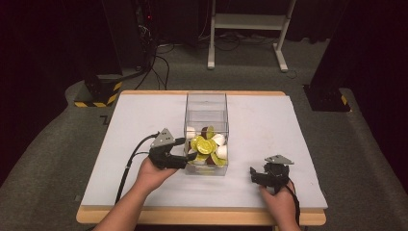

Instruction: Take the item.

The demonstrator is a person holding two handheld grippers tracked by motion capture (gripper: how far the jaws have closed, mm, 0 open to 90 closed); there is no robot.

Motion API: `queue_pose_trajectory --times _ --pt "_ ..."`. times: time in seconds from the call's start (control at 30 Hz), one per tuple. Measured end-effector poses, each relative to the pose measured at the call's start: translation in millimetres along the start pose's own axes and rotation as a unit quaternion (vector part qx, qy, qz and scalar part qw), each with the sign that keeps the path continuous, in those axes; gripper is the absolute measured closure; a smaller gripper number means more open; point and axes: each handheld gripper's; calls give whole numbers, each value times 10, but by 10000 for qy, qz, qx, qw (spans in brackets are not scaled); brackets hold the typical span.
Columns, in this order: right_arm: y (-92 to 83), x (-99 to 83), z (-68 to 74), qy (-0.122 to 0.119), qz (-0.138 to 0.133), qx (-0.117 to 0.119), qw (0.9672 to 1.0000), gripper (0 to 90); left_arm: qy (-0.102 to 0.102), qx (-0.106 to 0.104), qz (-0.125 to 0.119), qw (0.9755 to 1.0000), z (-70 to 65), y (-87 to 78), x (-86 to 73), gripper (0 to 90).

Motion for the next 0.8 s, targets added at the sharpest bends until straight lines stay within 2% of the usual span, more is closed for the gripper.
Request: queue_pose_trajectory --times 0.2,0.47,0.73,0.8 --pt "0 0 0 0 -1 1 10000 133 129 12 154 9998 -5 66 22 266" --pt "0 0 0 0 -1 1 10000 133 87 -30 269 9996 -26 174 64 279" --pt "0 0 0 0 -1 2 10000 133 205 -21 392 9990 -46 266 108 286" --pt "0 0 0 1 0 1 10000 133 176 -25 391 9991 -57 289 113 290"
Point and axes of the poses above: each handheld gripper's, and its own axes: y roughly forward along the jaws, x roughly out of its top, z roughly to its left, and after that the axes turned 15 degrees about z, right-handed
